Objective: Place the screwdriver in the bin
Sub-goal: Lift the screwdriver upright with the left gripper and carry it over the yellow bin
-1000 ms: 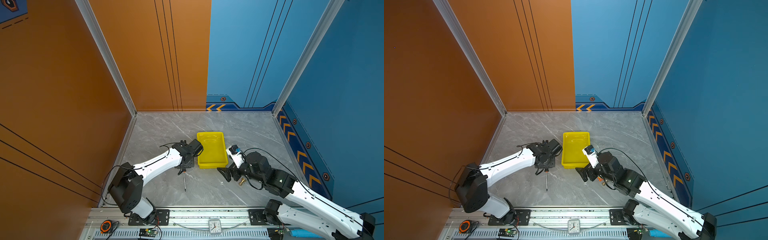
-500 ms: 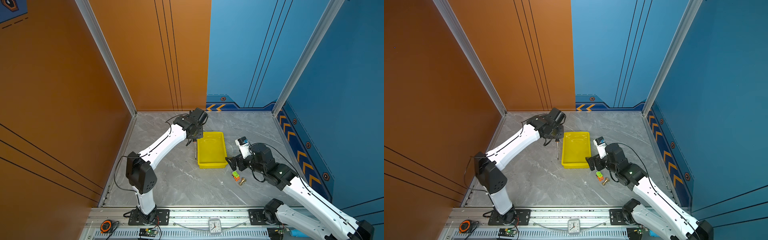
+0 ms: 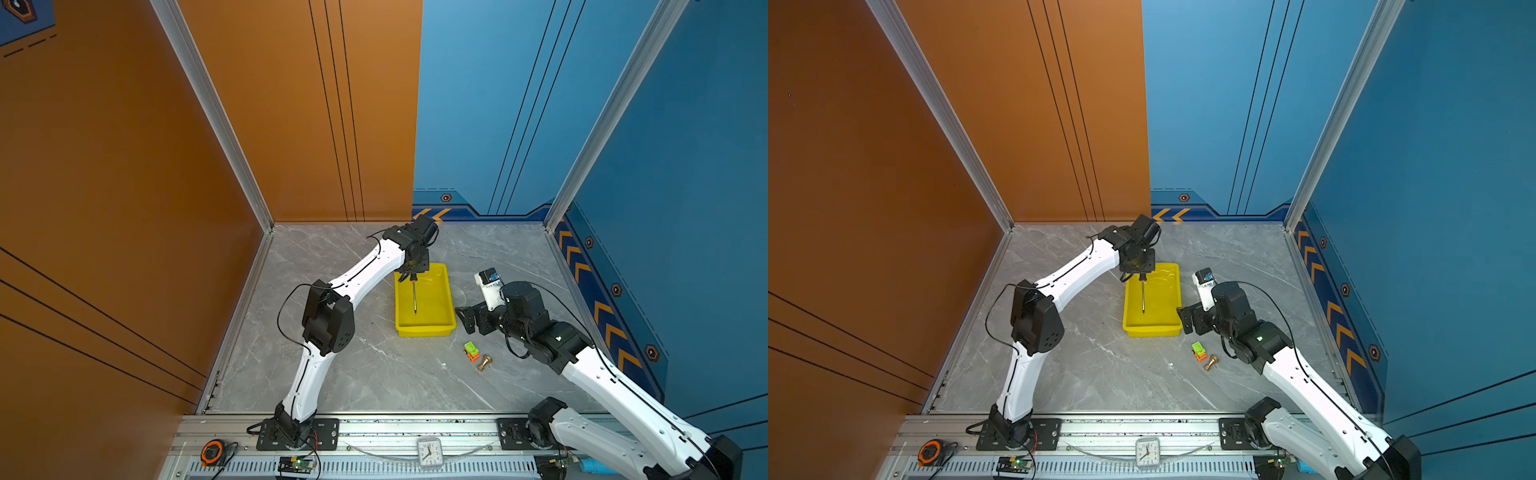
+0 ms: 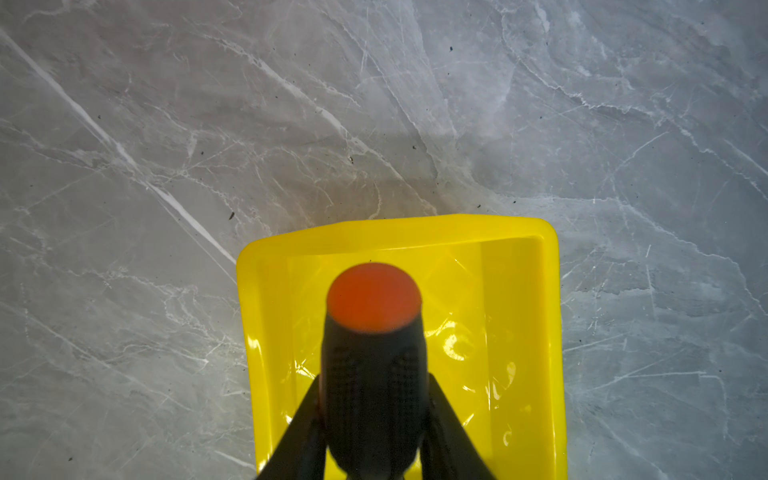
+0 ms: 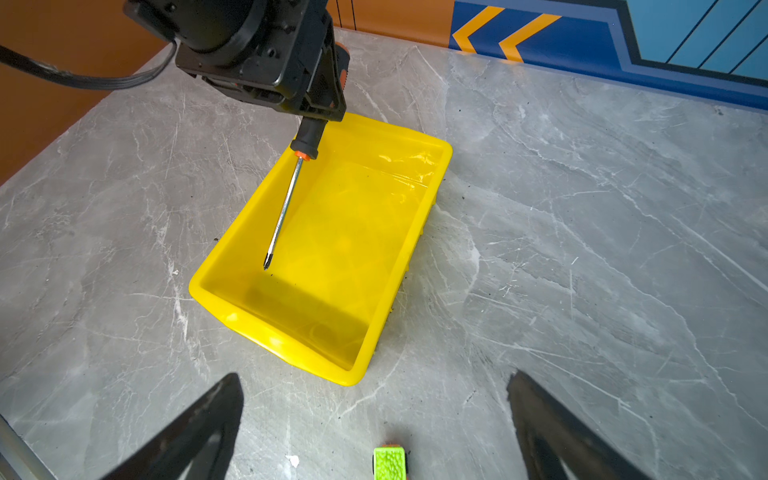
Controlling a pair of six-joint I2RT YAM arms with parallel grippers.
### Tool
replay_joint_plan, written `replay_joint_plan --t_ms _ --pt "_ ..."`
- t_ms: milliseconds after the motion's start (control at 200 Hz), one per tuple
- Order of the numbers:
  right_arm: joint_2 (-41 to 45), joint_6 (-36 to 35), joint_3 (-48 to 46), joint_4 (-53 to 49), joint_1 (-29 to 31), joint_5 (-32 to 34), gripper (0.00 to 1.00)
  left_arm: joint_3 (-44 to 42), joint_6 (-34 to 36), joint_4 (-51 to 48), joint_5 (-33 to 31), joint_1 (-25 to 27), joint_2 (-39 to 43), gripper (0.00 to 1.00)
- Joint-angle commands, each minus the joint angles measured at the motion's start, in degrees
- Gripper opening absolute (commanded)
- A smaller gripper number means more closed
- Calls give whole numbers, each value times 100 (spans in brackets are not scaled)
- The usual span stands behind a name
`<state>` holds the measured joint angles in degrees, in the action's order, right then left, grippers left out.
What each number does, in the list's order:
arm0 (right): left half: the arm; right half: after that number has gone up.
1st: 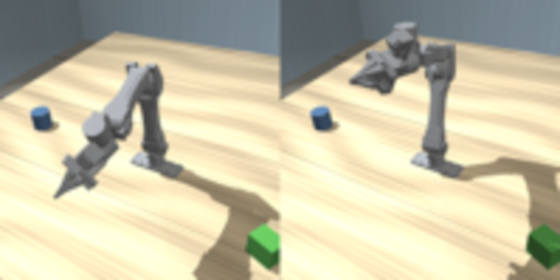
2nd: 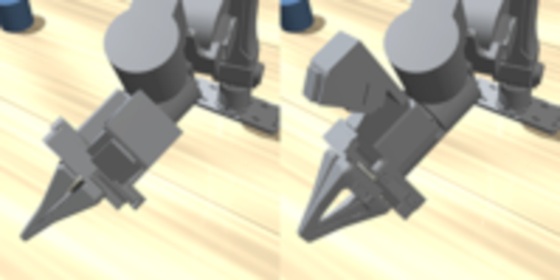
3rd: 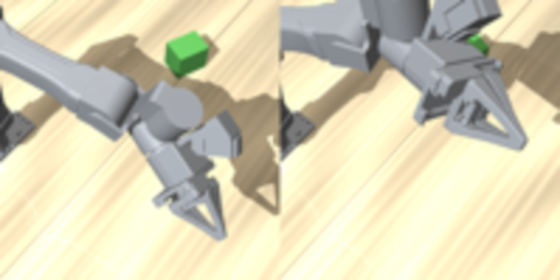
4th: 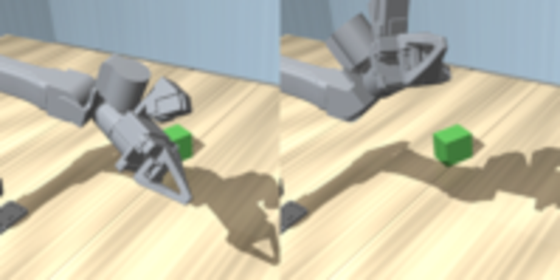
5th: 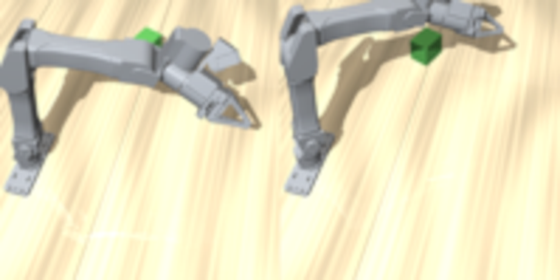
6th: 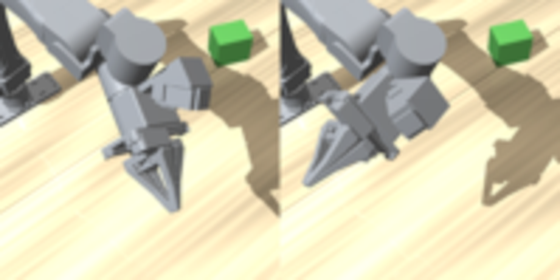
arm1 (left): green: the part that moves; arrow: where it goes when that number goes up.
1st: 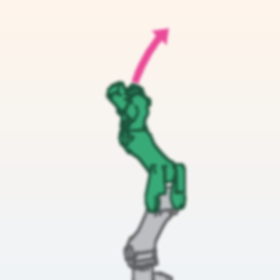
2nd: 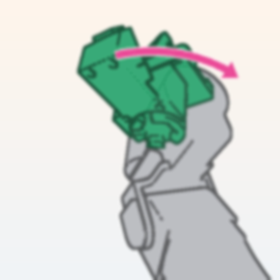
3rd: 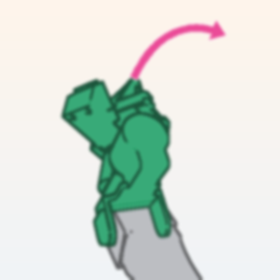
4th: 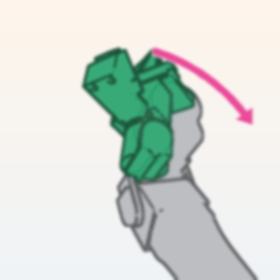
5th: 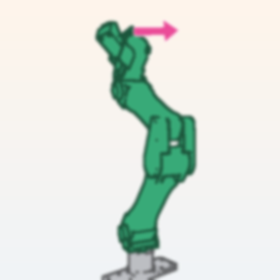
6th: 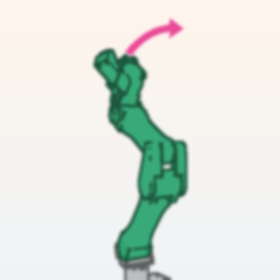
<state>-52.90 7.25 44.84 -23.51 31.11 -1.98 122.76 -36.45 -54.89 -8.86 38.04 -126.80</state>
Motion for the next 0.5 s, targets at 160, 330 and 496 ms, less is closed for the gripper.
replay_joint_plan --t_ms 160,330,496 --pt "-105 -71 140 51 -39 105 100 16 -237 -79 62 266 -174 0" --pt "-99 -73 130 81 -37 74 100 36 -237 -67 -15 289 -294 0" --pt "-36 -49 88 75 -29 88 100 49 -360 -48 32 300 -434 0"
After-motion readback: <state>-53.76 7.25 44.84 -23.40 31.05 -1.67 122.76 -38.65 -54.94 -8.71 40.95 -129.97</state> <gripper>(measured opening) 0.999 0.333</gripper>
